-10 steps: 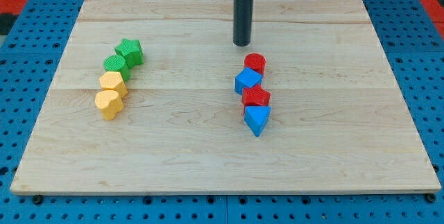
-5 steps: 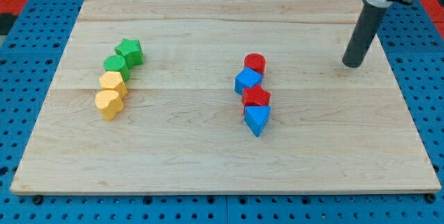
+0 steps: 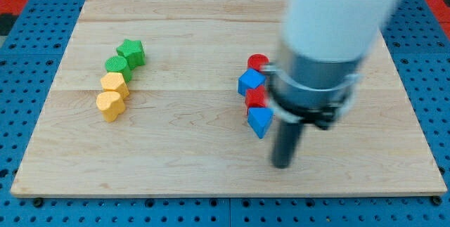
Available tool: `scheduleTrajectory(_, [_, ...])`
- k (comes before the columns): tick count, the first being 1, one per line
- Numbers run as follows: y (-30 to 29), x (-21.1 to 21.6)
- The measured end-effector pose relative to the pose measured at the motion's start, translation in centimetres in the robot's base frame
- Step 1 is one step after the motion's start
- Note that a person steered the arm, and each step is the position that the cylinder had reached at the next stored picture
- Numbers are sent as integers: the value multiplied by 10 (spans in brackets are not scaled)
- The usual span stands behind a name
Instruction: Push the blue triangle to the right of the red star
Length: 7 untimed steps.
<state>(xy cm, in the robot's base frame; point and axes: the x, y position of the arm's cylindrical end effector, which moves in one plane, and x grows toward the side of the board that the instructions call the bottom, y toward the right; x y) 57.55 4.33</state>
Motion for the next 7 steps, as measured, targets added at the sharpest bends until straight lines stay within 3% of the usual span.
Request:
scheduleTrajectory(1, [-60,-13])
scheduleTrajectory(2, [-54,-37])
scheduleTrajectory(7, [80,-69])
